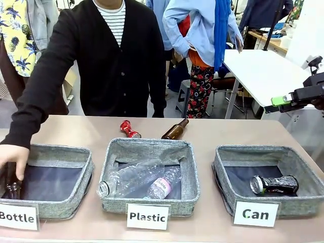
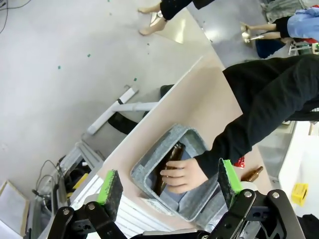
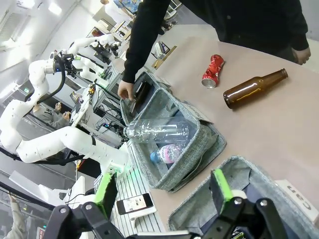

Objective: Sort the can waste into the basket.
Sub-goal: Pick up the can waste from the table and place it in the right Fabric basket.

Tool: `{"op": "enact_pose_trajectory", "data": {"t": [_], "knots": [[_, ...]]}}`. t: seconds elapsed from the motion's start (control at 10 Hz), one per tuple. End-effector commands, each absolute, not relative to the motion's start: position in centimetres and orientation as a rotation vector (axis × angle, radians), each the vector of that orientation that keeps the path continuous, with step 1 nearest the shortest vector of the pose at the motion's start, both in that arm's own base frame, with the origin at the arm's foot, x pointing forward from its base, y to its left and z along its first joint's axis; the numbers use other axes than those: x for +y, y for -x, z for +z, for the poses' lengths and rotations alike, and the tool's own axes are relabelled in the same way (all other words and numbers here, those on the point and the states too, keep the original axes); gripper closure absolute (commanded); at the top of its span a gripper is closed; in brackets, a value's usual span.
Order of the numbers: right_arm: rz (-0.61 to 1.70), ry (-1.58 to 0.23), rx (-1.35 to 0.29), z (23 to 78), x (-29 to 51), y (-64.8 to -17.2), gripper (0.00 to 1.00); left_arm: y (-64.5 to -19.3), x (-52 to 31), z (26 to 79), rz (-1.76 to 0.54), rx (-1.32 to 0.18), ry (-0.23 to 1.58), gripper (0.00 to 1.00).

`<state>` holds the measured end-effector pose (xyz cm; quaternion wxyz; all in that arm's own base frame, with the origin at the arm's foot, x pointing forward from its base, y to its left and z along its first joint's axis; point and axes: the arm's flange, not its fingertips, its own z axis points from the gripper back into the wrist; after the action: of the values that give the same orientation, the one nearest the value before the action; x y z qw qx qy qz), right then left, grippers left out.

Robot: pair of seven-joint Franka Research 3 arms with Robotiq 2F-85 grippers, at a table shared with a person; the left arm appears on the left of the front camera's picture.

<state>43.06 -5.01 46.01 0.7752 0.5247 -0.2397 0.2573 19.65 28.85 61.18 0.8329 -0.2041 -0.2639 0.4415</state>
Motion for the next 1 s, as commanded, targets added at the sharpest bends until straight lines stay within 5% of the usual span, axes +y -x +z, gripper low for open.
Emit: {"op": "enact_pose_trajectory", "data": {"t": [0.0, 0.9], "knots": [[0.579, -1.133, -0.525, 46.1, -5.1, -43.0, 0.00, -19.9, 27.8, 60.9, 0.951, -0.574, 0.394, 0.00], [0.579, -1.133, -0.525, 46.1, -5.1, -43.0, 0.00, -25.5, 20.2, 62.2, 0.791, -0.578, 0.252, 0.00]]}}
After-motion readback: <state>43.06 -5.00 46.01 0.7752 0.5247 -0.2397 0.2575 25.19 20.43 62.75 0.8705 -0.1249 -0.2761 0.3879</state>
